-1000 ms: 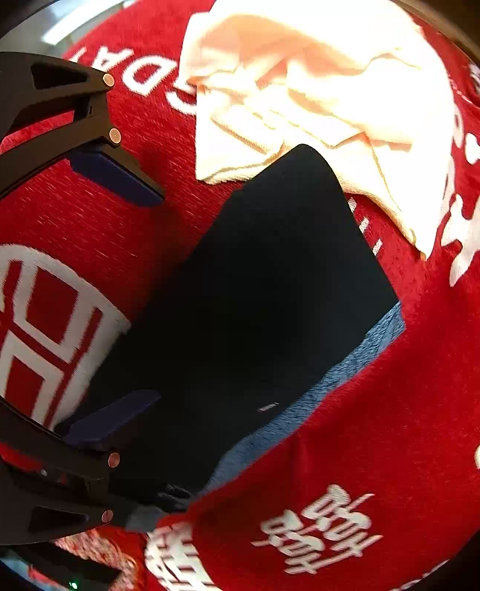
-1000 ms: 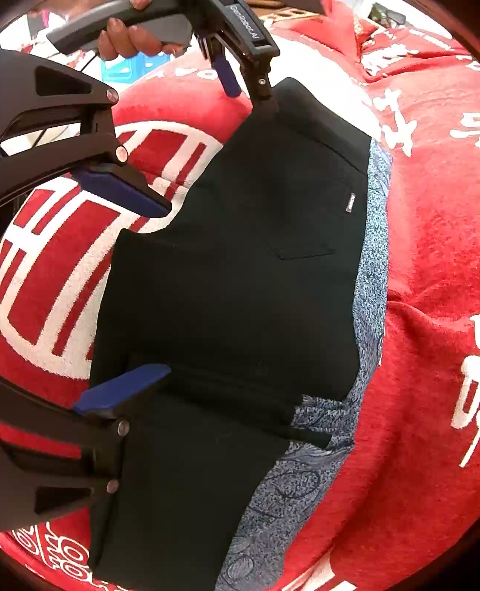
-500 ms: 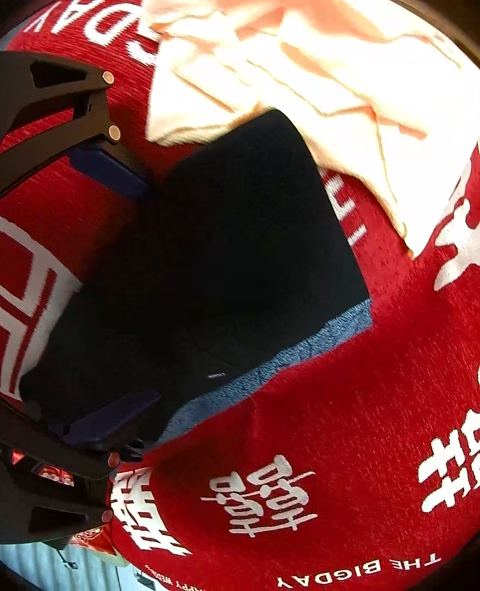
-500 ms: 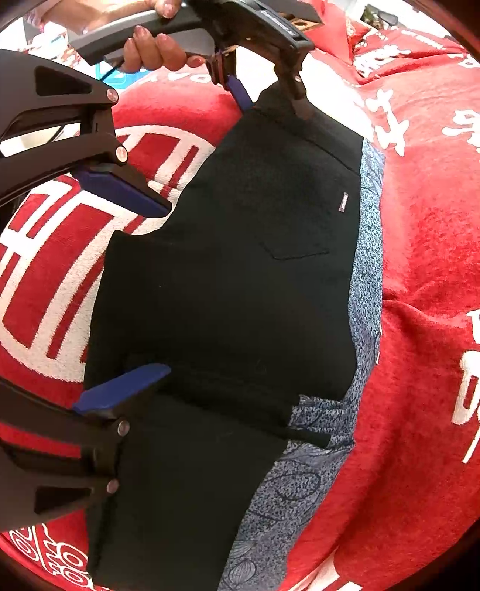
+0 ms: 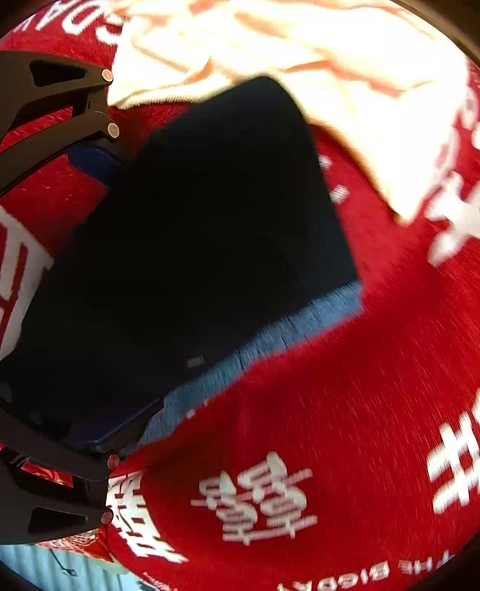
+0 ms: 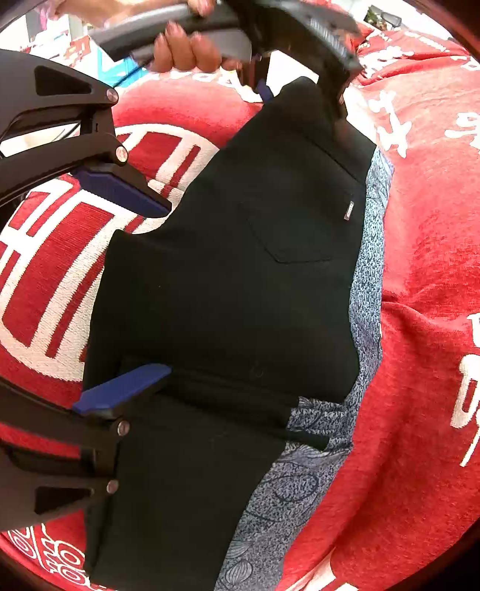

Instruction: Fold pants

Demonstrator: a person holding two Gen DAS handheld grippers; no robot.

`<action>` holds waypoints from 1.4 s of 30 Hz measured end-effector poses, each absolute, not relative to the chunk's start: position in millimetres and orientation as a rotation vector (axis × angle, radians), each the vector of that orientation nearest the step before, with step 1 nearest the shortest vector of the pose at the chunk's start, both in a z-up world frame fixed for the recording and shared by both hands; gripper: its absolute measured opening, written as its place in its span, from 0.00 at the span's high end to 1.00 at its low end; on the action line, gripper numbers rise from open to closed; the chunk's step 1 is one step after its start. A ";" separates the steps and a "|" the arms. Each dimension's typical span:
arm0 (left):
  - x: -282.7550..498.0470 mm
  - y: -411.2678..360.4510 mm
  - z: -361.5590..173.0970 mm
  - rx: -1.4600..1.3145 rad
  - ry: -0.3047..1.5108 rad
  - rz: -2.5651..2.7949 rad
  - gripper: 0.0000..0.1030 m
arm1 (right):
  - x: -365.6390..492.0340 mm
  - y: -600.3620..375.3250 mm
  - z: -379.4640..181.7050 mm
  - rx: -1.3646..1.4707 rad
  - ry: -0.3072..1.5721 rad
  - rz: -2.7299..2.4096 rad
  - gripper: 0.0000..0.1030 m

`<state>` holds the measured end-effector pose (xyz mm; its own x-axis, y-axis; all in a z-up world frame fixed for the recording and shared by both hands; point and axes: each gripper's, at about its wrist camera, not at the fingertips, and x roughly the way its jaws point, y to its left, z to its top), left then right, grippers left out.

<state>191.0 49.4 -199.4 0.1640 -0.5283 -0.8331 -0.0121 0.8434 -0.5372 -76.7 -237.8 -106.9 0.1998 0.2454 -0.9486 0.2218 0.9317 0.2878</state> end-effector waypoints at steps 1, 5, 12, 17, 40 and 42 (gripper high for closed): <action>190.5 49.9 -200.9 -0.479 1.355 -0.384 0.02 | -76.5 -238.2 -106.8 0.405 1.381 0.017 0.19; 186.5 42.3 -197.4 -0.396 1.332 -0.352 0.02 | -75.1 -240.2 -107.8 0.414 1.377 0.026 0.19; 185.3 34.4 -193.2 -0.312 1.337 -0.266 0.27 | -76.1 -242.9 -110.6 0.469 1.368 0.023 0.19; 180.3 47.4 -188.8 -0.249 1.338 -0.238 0.57 | -77.6 -240.4 -109.8 0.456 1.367 0.026 0.19; 166.8 22.1 -163.3 -0.090 1.242 -0.237 0.68 | -57.2 -260.7 -83.4 0.618 1.360 0.025 0.20; 155.5 3.4 -152.9 0.045 1.177 -0.245 0.68 | -45.7 -265.8 -69.6 0.614 1.351 0.018 0.20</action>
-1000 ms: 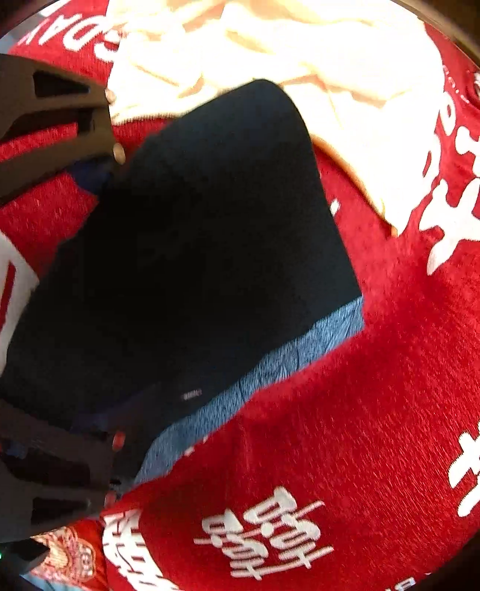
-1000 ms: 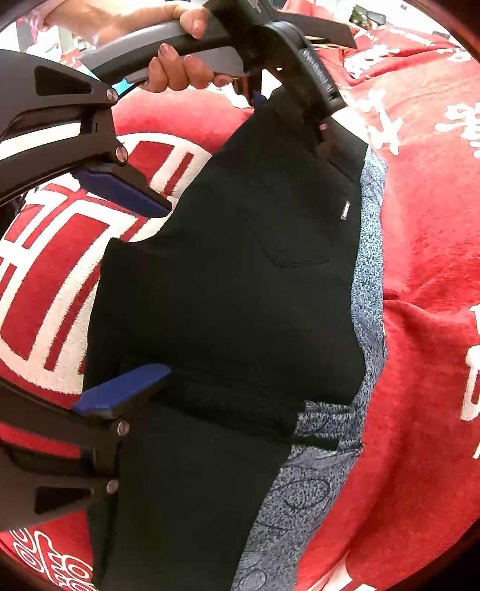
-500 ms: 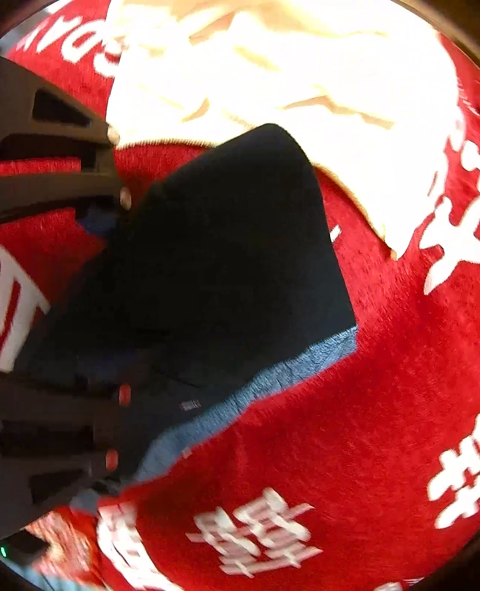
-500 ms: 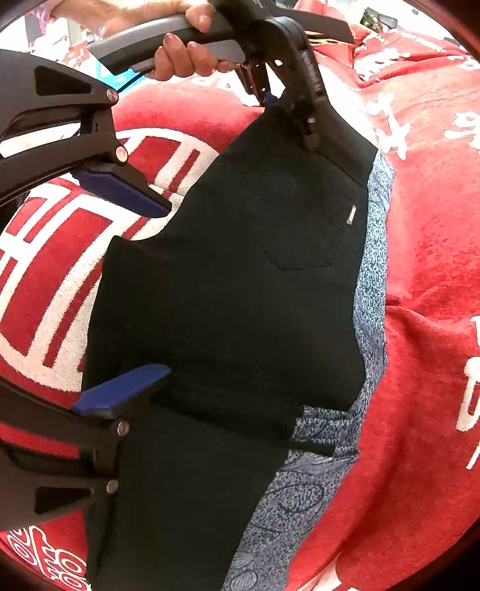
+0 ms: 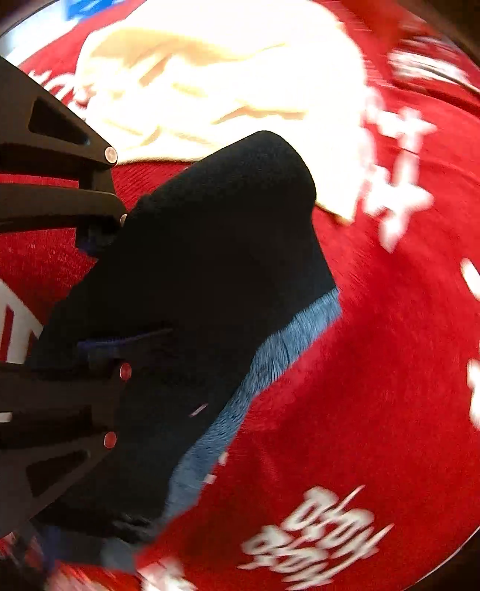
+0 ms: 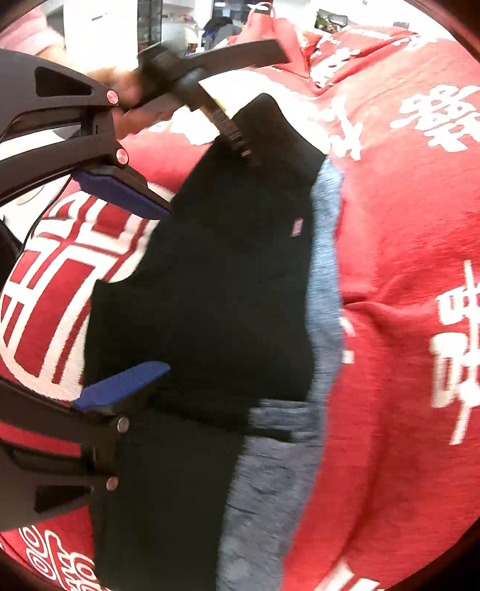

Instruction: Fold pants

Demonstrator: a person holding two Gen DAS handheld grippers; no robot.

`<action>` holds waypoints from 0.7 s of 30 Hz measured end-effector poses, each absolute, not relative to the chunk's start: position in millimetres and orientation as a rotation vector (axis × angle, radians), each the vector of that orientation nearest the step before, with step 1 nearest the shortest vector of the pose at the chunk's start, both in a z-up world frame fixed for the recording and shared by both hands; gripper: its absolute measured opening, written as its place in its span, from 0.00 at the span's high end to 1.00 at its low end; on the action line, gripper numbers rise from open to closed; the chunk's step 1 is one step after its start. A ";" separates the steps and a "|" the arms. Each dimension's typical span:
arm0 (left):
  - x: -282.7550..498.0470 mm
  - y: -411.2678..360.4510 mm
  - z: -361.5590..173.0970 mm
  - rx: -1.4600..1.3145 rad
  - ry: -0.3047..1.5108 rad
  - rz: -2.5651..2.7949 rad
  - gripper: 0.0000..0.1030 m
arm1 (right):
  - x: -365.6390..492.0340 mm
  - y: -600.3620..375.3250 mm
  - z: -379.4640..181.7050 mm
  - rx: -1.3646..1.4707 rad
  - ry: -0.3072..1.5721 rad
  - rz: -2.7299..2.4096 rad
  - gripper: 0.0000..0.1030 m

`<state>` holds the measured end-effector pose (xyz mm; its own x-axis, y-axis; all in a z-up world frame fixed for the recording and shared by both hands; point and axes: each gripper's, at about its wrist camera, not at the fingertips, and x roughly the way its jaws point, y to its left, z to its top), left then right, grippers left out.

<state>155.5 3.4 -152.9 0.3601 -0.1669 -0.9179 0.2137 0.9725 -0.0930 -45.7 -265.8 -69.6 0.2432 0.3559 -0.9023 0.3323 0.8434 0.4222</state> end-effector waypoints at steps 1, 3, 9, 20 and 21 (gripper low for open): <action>149.3 -5.2 -149.2 0.105 1.148 -0.248 0.68 | -39.1 -267.7 -63.4 0.609 1.347 0.017 0.20; 136.9 -25.3 -145.9 0.225 1.095 -0.253 0.68 | -16.3 -269.4 -49.5 0.588 1.354 0.036 0.19; 109.4 -54.5 -141.2 0.423 0.988 -0.275 0.68 | 80.7 -230.3 -16.1 0.417 1.422 0.204 0.18; 89.5 -67.5 -131.3 0.464 0.961 -0.261 0.68 | 186.3 -88.6 -63.8 0.090 1.756 0.443 0.16; 89.5 -67.5 -130.6 0.466 0.957 -0.260 0.68 | 186.7 -82.7 -72.6 0.060 1.789 0.450 0.16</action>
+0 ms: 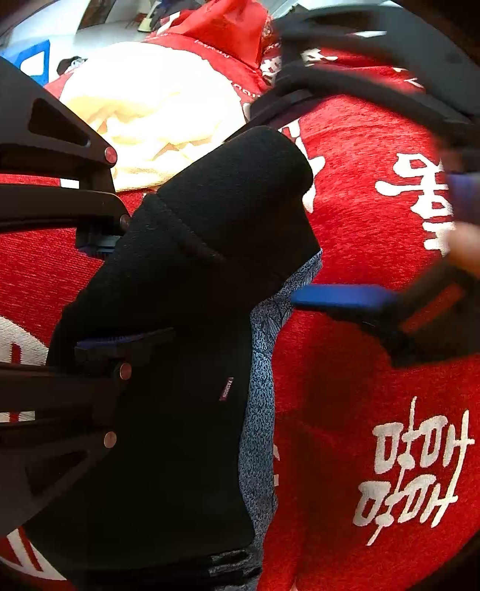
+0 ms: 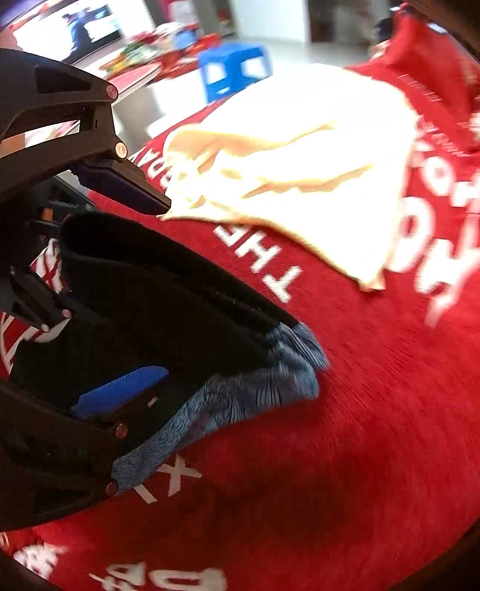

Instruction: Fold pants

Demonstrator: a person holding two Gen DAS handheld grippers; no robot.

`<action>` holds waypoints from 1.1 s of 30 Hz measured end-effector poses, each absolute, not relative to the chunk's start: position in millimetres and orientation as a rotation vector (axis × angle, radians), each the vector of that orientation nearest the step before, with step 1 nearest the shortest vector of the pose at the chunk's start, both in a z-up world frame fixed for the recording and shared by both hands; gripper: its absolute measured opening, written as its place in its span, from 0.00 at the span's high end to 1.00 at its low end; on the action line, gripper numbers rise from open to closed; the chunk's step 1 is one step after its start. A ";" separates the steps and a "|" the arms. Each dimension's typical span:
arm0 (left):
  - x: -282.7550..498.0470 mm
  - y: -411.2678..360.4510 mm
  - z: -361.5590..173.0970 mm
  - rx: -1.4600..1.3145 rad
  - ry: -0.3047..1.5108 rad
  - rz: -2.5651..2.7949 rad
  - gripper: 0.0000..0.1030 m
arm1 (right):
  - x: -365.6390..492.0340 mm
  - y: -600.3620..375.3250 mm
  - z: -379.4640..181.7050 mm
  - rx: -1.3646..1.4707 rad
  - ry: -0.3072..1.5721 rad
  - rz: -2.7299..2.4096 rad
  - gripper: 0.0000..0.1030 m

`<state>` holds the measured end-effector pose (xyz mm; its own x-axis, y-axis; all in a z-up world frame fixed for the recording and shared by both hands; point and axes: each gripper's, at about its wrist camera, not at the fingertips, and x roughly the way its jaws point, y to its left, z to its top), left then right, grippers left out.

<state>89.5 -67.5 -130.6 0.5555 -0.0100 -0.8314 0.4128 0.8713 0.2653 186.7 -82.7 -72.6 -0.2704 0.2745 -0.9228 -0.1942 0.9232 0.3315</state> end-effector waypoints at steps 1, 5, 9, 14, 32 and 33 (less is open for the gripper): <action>87.6 -69.6 -129.6 0.468 0.953 -0.261 0.68 | 186.8 -78.8 -83.0 0.041 1.825 0.447 0.16; 79.5 -78.3 -123.5 0.477 0.952 -0.276 0.68 | 181.9 -87.1 -97.5 0.072 1.854 0.428 0.75; 69.1 -91.0 -106.4 0.512 0.908 -0.317 0.68 | 166.8 -114.5 -72.9 0.132 1.741 0.432 0.82; 42.1 -124.2 -71.9 0.559 0.829 -0.379 0.68 | 133.5 -173.3 -28.6 0.282 1.596 0.449 0.83; -125.7 -310.1 12.4 0.614 0.818 -0.779 0.68 | -99.3 -451.6 28.1 0.789 1.177 0.377 0.83; -132.0 -317.8 9.0 0.630 0.823 -0.791 0.68 | -113.4 -463.7 20.9 0.811 1.176 0.355 0.83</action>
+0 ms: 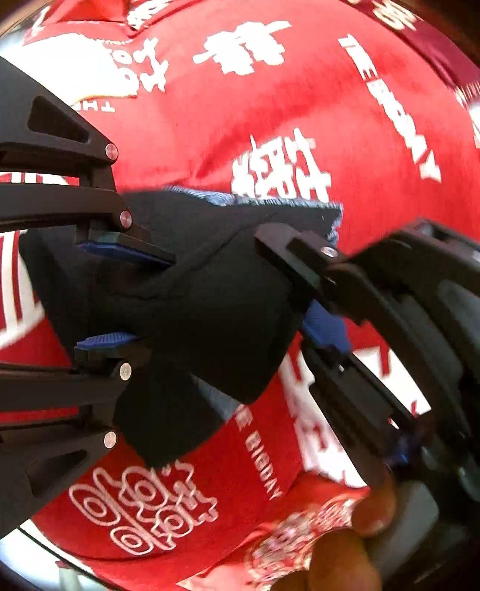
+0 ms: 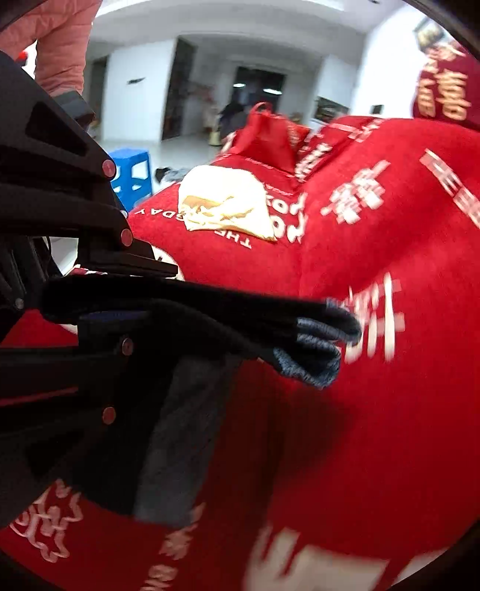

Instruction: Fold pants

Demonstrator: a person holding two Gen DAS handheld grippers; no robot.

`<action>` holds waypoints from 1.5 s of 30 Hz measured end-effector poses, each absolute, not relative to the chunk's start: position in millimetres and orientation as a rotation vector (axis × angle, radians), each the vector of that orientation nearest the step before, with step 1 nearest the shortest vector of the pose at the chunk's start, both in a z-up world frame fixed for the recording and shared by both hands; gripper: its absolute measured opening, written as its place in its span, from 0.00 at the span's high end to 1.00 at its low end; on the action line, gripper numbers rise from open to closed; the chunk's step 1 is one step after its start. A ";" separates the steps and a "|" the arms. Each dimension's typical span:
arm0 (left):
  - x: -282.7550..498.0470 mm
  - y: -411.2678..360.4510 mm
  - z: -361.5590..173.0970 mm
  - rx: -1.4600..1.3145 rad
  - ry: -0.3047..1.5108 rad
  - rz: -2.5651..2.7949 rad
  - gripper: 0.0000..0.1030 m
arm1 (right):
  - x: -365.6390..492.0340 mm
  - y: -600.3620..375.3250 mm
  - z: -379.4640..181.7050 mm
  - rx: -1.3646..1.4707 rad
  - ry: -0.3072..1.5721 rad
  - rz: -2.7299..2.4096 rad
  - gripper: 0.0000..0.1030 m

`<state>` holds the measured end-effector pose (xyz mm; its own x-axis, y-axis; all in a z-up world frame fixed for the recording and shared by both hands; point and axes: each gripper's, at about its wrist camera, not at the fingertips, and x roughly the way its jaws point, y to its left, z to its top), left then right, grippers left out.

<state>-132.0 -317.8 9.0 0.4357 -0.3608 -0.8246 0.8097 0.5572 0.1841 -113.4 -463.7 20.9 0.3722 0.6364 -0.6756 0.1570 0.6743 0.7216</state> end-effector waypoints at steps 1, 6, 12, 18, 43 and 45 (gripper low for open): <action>-142.4 -328.1 4.7 0.649 0.829 -0.807 0.68 | -123.0 -470.9 15.6 0.827 1.176 0.341 0.83; -180.1 -361.7 -34.8 0.761 0.843 -0.864 0.68 | -176.3 -497.4 -30.1 0.983 1.163 0.271 0.83; -204.3 -377.4 -71.2 0.847 0.865 -0.880 0.68 | -211.0 -519.7 -81.0 1.062 1.178 0.226 0.83; -211.8 -383.6 -92.9 0.912 0.870 -0.862 0.67 | -220.0 -522.6 -122.2 1.067 1.231 0.200 0.83; -93.8 -296.4 -72.7 0.560 1.313 -0.546 0.31 | -227.1 -480.7 -96.2 0.672 1.361 -0.067 0.58; -88.2 -293.0 -75.0 0.552 1.323 -0.521 0.31 | -229.0 -478.7 -95.7 0.656 1.367 -0.087 0.54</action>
